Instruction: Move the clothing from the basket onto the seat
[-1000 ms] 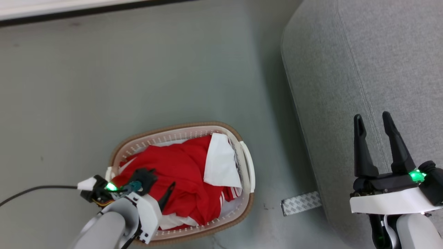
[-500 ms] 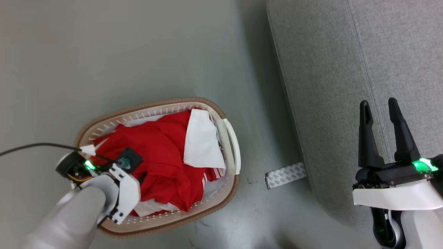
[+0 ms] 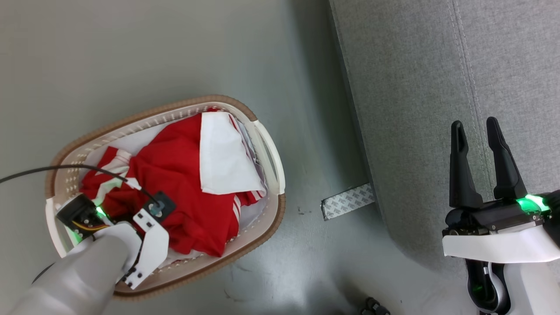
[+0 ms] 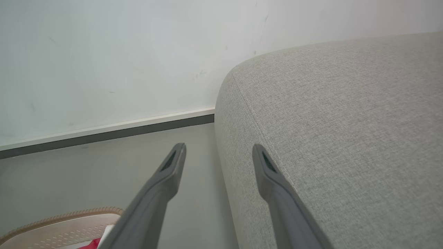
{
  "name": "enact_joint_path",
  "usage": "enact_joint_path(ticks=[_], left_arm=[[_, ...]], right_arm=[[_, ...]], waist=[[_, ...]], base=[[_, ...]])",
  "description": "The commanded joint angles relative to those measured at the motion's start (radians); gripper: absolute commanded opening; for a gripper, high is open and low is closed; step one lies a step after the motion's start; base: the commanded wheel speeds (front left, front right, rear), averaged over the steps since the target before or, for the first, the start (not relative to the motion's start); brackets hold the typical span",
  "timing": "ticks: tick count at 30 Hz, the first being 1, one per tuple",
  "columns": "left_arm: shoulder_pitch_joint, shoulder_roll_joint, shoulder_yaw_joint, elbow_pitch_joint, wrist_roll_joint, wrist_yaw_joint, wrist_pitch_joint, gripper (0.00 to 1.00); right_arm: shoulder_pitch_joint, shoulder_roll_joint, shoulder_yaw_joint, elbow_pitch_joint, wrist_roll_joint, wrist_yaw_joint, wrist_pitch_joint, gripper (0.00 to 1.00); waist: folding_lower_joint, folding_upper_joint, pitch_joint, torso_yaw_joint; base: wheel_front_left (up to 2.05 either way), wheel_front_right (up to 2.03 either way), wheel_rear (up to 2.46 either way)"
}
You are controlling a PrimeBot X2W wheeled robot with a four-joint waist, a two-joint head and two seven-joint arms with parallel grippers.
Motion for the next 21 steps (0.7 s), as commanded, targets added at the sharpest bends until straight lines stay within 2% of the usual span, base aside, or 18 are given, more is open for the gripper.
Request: enact_joint_path(ticks=[1, 2, 9, 21], left_arm=[[-0.007, 0.004, -0.004, 0.005, -0.016, 0.001, -0.006, 0.24], [-0.009, 0.000, -0.009, 0.006, -0.022, 0.001, -0.013, 0.00], [0.005, -0.035, -0.030, 0.024, -0.071, 0.001, -0.066, 0.00], [0.076, -0.165, 0.030, 0.055, -0.171, 0.003, -0.282, 0.00]], right_arm=[[-0.007, 0.000, -0.001, -0.002, 0.009, -0.002, -0.003, 1.00], [-0.007, 0.000, -0.003, 0.002, 0.009, -0.002, -0.003, 1.00], [-0.017, 0.000, -0.013, 0.033, -0.009, -0.002, -0.003, 1.00], [0.027, -0.001, -0.052, 0.088, -0.103, -0.002, -0.003, 1.00]], waist=[[-0.0001, 0.0000, 0.000, -0.001], [-0.0001, 0.0000, -0.004, 0.000], [-0.0001, 0.0000, -0.081, 0.019], [-0.0001, 0.0000, -0.357, 0.130]], base=[[0.00, 0.00, 0.00], [0.00, 0.00, 0.00], [0.00, 0.00, 0.00], [0.00, 0.00, 0.00]])
